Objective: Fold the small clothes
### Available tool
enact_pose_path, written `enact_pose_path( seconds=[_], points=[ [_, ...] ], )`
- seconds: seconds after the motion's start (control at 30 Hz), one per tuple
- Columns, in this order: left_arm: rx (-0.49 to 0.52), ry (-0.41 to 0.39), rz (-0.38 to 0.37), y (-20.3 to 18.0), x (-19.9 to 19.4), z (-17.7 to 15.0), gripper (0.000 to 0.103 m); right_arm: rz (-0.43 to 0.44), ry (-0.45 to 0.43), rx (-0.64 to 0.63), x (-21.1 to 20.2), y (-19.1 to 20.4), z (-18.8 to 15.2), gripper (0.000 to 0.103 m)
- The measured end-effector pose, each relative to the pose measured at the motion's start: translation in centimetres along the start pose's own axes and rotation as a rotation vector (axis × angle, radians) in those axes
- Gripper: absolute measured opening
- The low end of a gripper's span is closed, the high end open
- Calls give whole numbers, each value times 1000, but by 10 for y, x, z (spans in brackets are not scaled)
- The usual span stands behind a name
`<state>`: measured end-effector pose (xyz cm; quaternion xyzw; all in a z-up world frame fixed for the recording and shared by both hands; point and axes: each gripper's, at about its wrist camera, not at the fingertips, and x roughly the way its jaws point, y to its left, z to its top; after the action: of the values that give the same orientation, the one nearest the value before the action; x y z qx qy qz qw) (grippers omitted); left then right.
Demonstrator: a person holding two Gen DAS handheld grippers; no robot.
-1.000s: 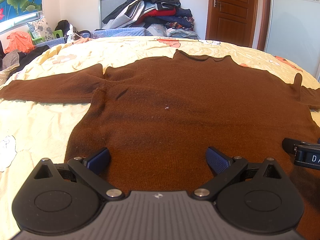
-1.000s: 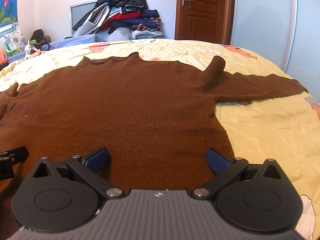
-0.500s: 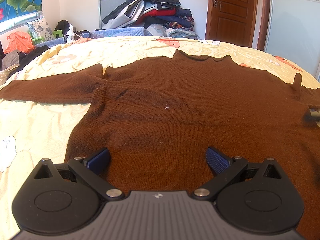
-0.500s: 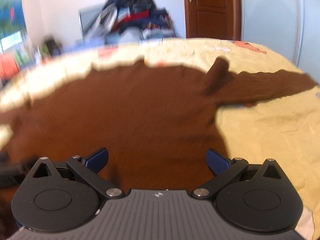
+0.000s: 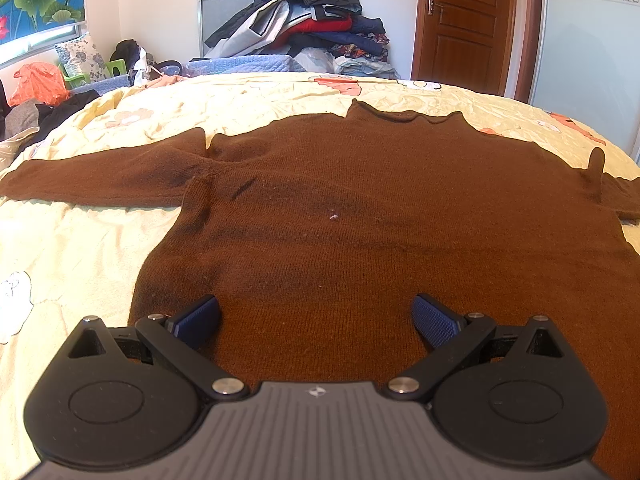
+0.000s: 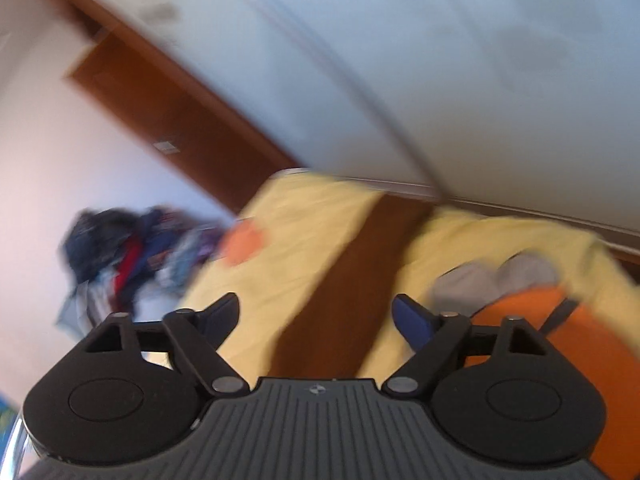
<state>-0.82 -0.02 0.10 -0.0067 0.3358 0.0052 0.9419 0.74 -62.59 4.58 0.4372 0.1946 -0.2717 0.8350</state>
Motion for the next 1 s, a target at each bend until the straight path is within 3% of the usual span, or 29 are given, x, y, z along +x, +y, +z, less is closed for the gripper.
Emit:
enact_pose_path(
  seconds=[0.13, 0.2, 0.23, 0.27, 0.3, 0.33, 0.43, 0.57, 0.67, 0.77, 0.83, 0.9, 0.93, 0.97, 1.0],
  points=[
    [0, 0, 0, 0, 0, 0, 103, 37, 21, 38, 24, -9, -5, 74],
    [0, 0, 0, 0, 0, 0, 103, 21, -2, 12, 31, -5, -9, 61],
    [0, 0, 0, 0, 0, 0, 103, 15, -11, 4, 34, -6, -10, 50],
    [-1, 0, -1, 0, 0, 0, 103, 10, -10, 6, 39, -8, -1, 29],
    [-2, 0, -1, 0, 0, 0, 103, -12, -4, 7, 42, -11, -1, 16],
    [-2, 0, -1, 0, 0, 0, 103, -21, -4, 13, 42, -15, 1, 11],
    [-9, -3, -5, 1, 0, 0, 103, 37, -49, 20, 27, -3, -3, 12],
    [-28, -9, -19, 4, 0, 0, 103, 269, -29, -139, -24, 69, -48, 12],
    [-32, -10, -21, 4, 0, 0, 103, 478, 100, -263, -57, 132, -118, 12],
    [-26, -8, -16, 4, 0, 0, 103, 622, 287, -353, -58, 187, -203, 12],
    [-22, -7, -13, 3, 0, 0, 103, 647, 400, -434, -48, 217, -262, 13],
    [-19, -6, -14, 3, 0, 0, 103, 607, 476, -539, -37, 236, -310, 20],
    [-21, -6, -20, 3, 0, 1, 103, 563, 497, -590, -35, 239, -330, 36],
    [-30, -9, -29, 6, -1, 1, 103, 529, 502, -608, -37, 237, -341, 46],
    [-51, -17, -43, 10, -3, 1, 103, 529, 505, -596, -44, 231, -345, 46]
  ],
)
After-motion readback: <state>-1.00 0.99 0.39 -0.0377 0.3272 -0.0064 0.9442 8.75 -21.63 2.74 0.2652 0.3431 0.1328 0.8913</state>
